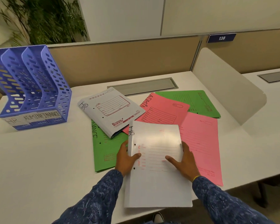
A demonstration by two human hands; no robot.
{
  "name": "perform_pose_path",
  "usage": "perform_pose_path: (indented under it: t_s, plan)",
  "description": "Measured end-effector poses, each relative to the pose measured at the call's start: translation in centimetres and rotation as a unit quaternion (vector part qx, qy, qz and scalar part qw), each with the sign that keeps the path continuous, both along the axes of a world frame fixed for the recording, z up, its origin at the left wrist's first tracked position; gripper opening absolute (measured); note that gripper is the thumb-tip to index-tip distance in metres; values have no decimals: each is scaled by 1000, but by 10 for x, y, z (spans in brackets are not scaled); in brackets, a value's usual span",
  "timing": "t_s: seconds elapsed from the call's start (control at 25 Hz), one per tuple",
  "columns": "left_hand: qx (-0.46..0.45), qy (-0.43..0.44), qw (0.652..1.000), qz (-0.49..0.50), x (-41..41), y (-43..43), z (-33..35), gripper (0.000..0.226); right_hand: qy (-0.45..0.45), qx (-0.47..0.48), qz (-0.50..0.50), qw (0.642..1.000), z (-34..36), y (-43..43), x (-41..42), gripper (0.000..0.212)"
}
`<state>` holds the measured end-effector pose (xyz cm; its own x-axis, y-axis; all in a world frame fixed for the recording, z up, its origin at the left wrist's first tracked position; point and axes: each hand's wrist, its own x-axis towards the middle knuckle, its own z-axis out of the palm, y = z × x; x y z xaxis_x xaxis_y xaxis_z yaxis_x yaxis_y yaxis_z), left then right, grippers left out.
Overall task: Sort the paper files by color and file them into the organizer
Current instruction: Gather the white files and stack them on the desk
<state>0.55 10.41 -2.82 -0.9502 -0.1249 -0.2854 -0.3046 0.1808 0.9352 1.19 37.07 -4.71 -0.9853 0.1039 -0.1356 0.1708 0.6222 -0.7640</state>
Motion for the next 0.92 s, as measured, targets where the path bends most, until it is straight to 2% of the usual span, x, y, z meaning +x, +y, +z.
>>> perform_pose_path:
  t_s: [0.12,0.28,0.4,0.52,0.76,0.92]
  plan:
    - [46,19,998,25,3,-18,12,73,14,-54,11,998,14,-13,0,105]
    - [102,51,992,57,5,-49,36,63,-13,-166,-22,986,30,-49,-9,103]
    - [111,66,989,66,7,-80,52,60,-62,-241,-32,968,38,-78,-18,87]
    - [117,86,987,74,14,-118,63,56,-95,-317,14,944,43,-111,-21,64]
    - [87,104,986,93,34,-198,73,53,-70,-357,62,929,45,-189,-20,32]
    - [81,110,984,119,50,-254,71,55,-34,-351,88,931,53,-247,-16,30]
